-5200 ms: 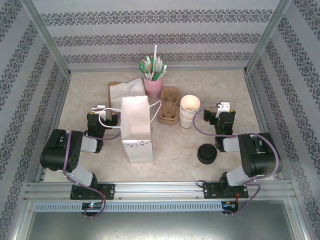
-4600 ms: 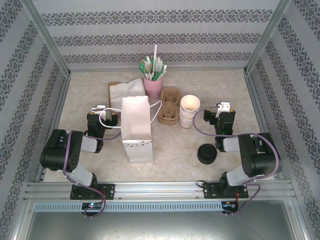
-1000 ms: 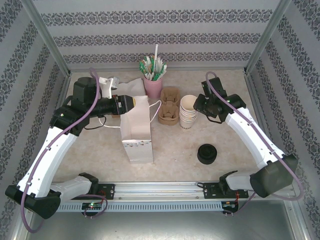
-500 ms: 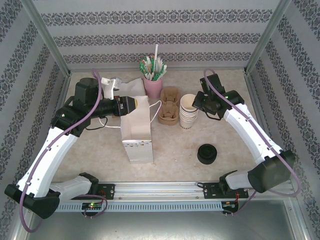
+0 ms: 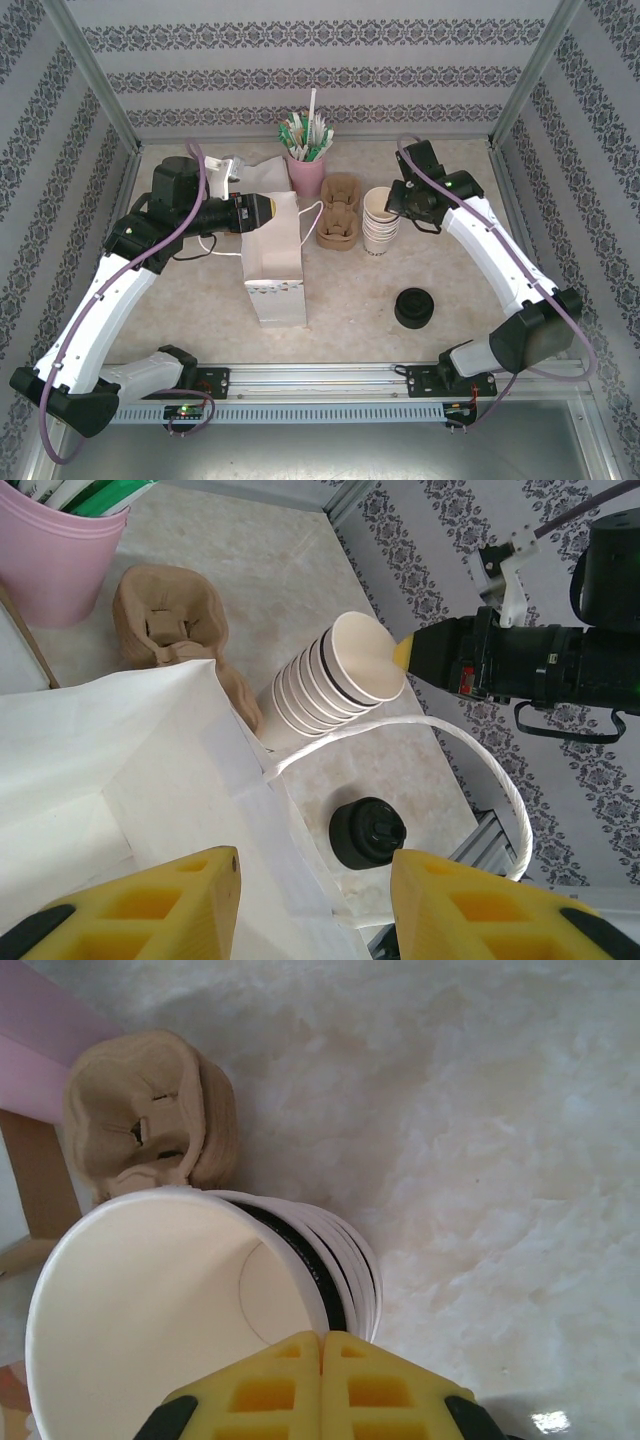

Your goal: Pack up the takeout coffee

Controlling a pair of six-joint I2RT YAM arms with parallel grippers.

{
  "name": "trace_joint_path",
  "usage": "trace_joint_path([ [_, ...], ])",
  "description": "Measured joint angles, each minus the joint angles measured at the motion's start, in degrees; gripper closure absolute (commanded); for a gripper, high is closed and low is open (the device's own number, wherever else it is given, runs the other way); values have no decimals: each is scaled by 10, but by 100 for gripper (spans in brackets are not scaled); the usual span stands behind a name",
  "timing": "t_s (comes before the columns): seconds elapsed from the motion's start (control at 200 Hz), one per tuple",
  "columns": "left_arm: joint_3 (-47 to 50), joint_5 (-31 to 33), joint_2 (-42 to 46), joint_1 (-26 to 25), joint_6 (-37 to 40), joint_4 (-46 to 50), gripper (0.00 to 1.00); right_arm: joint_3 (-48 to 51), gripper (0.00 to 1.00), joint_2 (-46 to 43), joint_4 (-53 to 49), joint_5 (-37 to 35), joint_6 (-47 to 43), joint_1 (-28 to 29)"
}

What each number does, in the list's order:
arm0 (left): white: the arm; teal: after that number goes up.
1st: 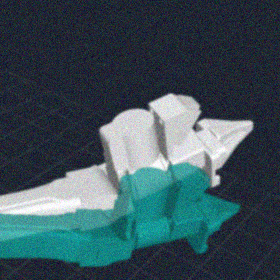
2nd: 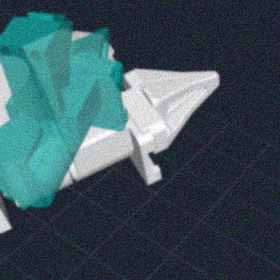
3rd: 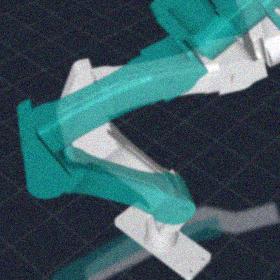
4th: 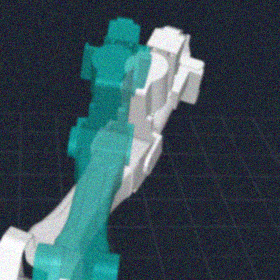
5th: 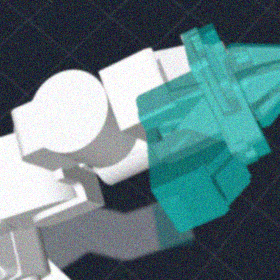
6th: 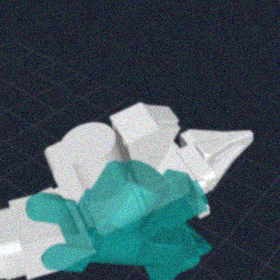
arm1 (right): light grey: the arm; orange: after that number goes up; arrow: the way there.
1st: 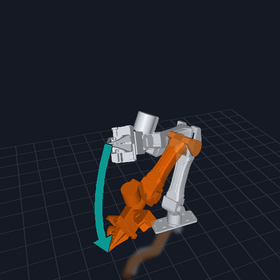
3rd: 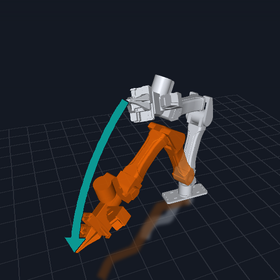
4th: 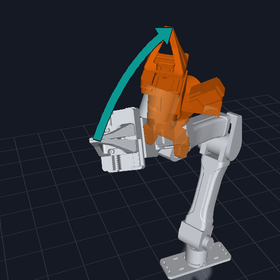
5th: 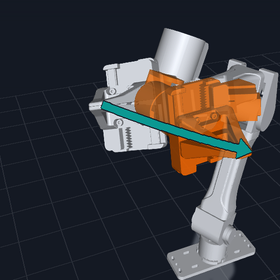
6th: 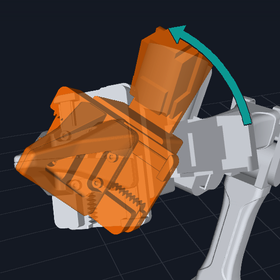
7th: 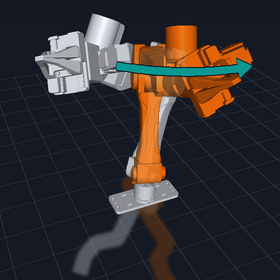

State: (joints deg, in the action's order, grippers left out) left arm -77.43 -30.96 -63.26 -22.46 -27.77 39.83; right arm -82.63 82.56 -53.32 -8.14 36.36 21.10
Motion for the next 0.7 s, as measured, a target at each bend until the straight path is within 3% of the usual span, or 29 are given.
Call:
trace_joint_path([
  [0.37,1,6,0,0,0,-4,55,-5,100,-5,-9,3,-32,-60],
  [0.699,3,8,5,-1,-1,-19,54,-38,100,-39,-10,26,-36,-64],
])
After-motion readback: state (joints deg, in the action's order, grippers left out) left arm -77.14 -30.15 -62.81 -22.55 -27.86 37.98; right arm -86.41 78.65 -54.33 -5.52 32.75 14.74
